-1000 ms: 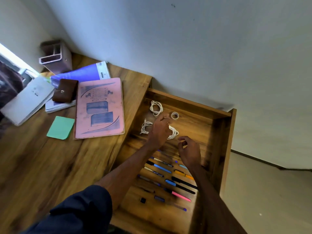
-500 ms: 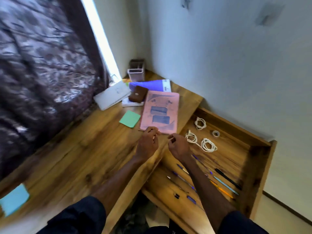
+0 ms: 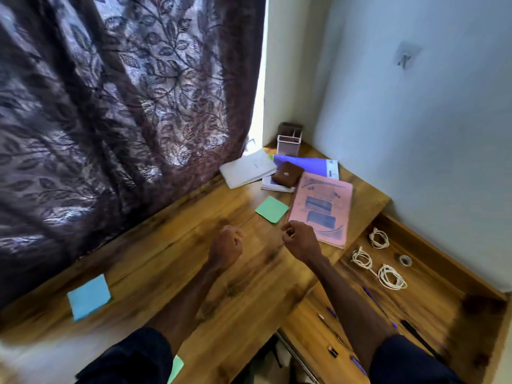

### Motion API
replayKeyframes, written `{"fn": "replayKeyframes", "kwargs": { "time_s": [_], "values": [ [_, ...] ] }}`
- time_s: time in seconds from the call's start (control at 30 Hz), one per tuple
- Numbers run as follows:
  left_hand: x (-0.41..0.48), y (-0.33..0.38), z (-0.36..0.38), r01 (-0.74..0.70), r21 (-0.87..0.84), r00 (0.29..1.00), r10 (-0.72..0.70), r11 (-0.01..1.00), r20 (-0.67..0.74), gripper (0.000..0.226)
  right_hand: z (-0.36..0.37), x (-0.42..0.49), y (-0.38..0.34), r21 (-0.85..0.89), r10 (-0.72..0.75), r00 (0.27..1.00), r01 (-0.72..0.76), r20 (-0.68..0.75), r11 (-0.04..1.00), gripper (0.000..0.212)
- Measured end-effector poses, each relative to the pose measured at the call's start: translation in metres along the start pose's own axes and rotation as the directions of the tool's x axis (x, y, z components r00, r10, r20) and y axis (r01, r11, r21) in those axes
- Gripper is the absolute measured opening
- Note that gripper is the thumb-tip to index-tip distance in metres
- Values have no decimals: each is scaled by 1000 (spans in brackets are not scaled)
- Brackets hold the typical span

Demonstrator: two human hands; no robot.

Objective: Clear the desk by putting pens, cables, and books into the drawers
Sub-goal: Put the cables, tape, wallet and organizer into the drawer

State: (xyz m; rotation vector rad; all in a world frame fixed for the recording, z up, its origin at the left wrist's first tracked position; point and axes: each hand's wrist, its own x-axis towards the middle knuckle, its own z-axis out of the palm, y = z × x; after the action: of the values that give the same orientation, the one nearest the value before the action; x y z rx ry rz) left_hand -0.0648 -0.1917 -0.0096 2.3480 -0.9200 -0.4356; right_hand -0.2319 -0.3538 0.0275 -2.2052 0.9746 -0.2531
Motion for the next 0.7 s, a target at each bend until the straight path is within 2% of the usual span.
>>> {"fn": "replayKeyframes", "kwargs": {
  "time_s": [0.23, 0.37, 0.5, 0.6, 0.7],
  "values": [
    [32, 6, -4, -18, 82, 997, 12, 996, 72, 20, 0, 45, 2, -10, 71, 997, -71, 1, 997, 19],
    [63, 17, 12, -36, 131, 994, 22, 991, 108, 19, -3, 98, 21, -56, 102, 994, -105, -48, 993, 14],
    [108, 34, 40, -63, 211, 992, 37, 975, 122, 28, -7, 170, 46, -81, 103, 990, -111, -100, 991, 13],
    [139, 42, 60, -68, 252, 987, 29, 965, 157, 42, -7, 226, 64, -74, 123, 987, -131, -103, 989, 37],
    [151, 42, 73, -81, 347, 976, 3, 934, 219, 59, -1, 272, 71, -190, 99, 992, -114, -84, 975, 68]
  ]
}}
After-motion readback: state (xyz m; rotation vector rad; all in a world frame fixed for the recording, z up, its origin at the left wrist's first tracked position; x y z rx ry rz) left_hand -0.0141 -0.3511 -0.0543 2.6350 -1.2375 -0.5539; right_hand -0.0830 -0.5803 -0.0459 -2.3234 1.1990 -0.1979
